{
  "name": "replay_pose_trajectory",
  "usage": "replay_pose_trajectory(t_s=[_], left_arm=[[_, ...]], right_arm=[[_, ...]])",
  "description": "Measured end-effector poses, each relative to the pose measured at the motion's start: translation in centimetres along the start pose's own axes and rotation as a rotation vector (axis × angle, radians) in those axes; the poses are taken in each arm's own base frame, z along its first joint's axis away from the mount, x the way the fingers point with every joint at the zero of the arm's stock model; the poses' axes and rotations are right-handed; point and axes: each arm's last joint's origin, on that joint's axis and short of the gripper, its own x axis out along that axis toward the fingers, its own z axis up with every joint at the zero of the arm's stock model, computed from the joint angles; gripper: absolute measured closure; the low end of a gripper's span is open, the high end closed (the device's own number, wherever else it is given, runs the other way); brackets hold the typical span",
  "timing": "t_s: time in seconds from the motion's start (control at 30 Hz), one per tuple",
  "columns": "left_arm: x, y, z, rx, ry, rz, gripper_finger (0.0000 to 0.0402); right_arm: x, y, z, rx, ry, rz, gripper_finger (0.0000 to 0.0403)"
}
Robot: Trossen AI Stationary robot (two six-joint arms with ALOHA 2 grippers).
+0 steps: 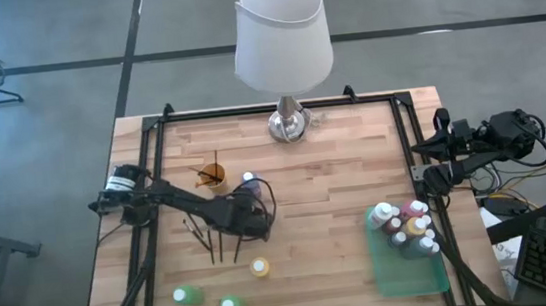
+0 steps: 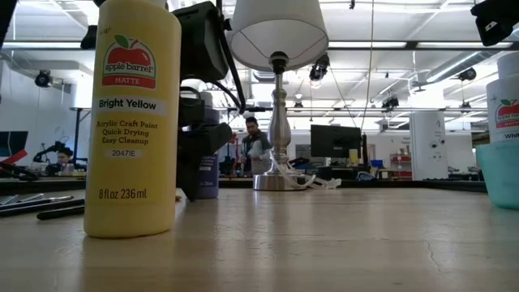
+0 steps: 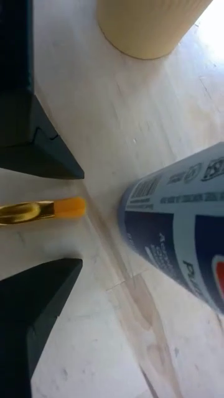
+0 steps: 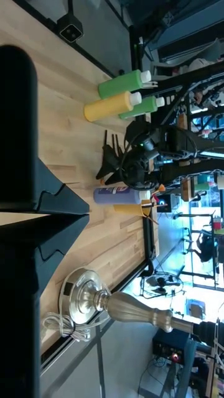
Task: Pick & Place Paint Supplies
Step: Put the gold paint brush into the yellow cup
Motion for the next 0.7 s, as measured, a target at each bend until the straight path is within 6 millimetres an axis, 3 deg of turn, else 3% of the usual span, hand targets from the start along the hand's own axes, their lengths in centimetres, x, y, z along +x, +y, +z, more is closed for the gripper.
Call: replay_pose_trajectory(t_s=[0.7], left_arm=[[0.28,0.51,-0.14,-0.027,0.042,0.016,0.0262]], right_arm=[[0.0,0.0,0.0,0.0,0.0,0.0,0.0394]])
